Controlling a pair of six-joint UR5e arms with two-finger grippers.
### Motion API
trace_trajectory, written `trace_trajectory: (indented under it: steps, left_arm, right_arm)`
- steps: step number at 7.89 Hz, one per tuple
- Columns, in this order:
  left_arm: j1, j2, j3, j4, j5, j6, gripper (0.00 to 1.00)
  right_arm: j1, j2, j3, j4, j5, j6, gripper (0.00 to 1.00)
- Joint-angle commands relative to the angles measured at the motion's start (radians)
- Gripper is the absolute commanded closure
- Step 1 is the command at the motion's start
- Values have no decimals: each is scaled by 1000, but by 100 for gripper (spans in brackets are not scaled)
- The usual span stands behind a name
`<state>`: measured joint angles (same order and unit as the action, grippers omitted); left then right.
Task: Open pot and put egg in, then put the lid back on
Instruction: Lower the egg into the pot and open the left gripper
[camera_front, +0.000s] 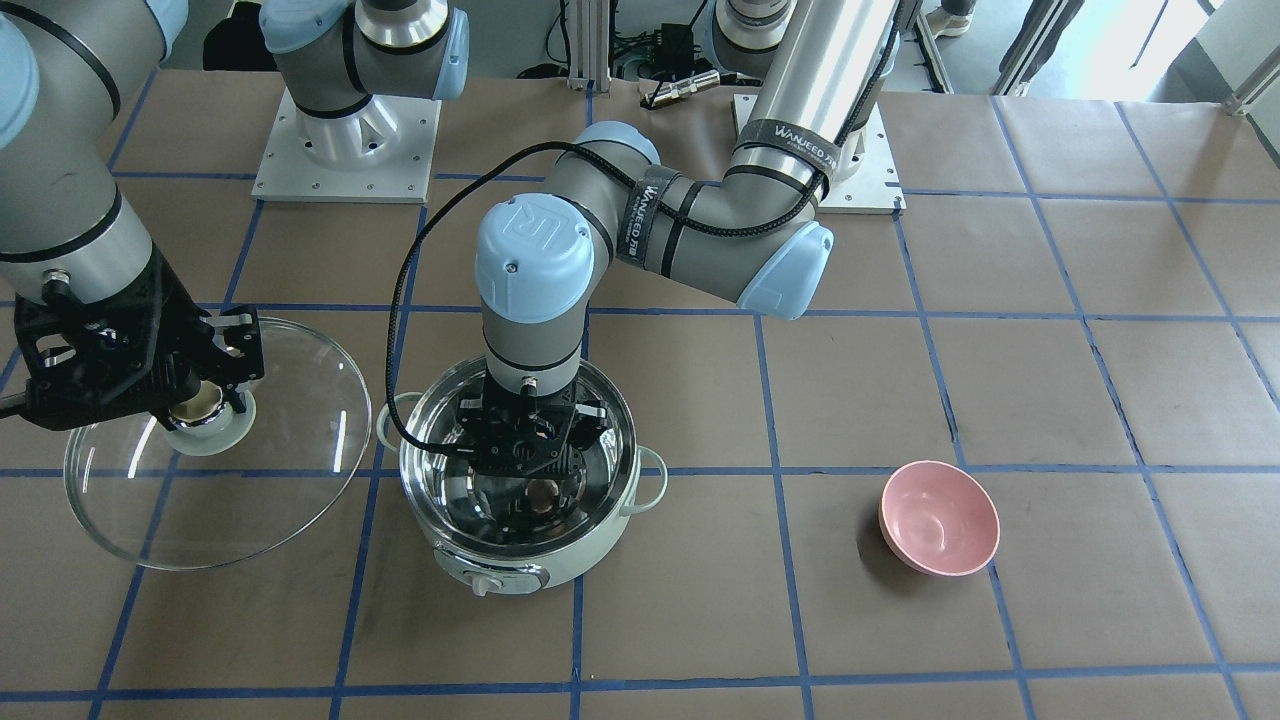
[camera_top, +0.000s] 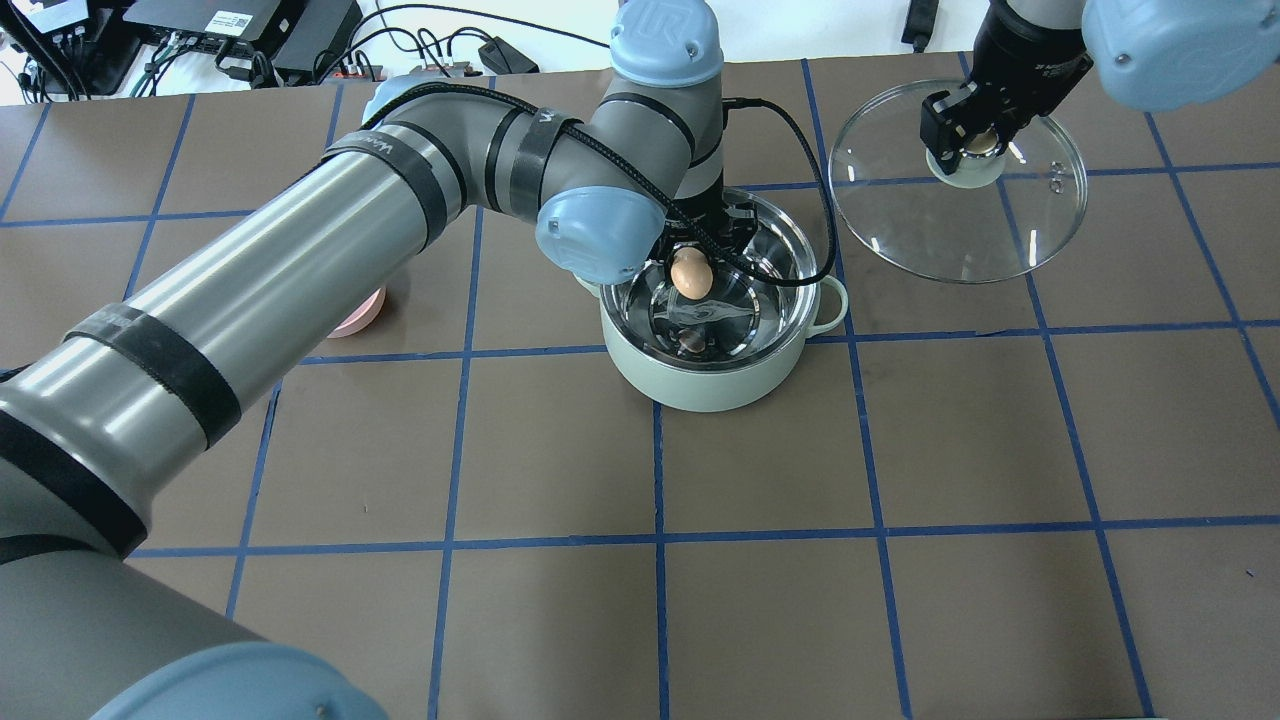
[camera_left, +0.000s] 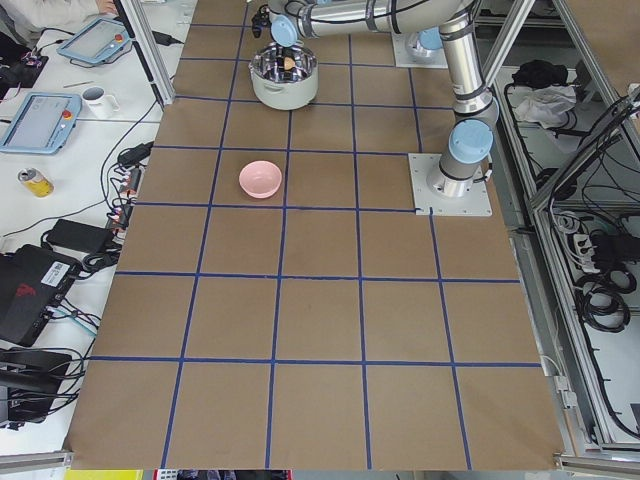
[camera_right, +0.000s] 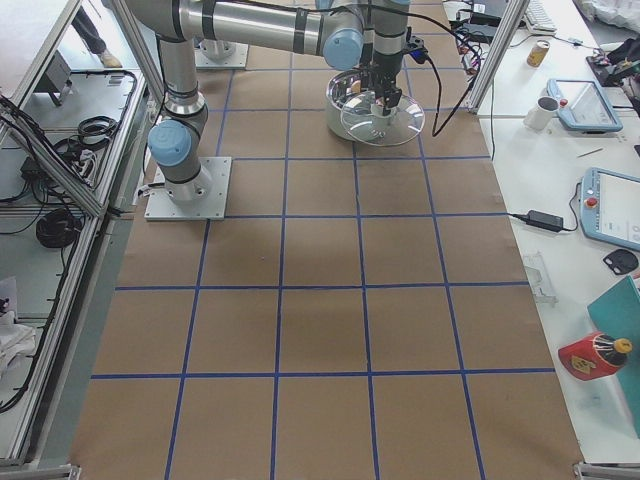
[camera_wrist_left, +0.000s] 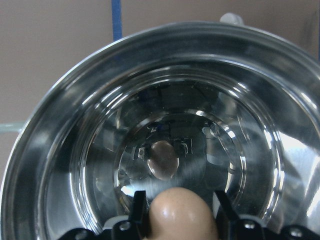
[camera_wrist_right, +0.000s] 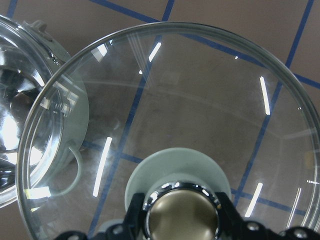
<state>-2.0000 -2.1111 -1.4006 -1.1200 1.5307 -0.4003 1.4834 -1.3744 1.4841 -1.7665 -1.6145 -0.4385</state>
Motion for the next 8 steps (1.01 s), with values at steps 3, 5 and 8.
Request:
trace_trajectory:
  steps: [3, 5, 8]
  left_arm:
    - [-5, -55, -5, 35, 0, -6, 100]
    - [-5, -66, -6, 39, -1, -8, 100]
    - [-16, -73, -9, 37, -1, -6, 100]
  right_arm:
    - [0, 0, 1, 1, -1, -40, 100]
    - [0, 0, 2, 1, -2, -40, 100]
    - [0, 0, 2, 4, -2, -42, 100]
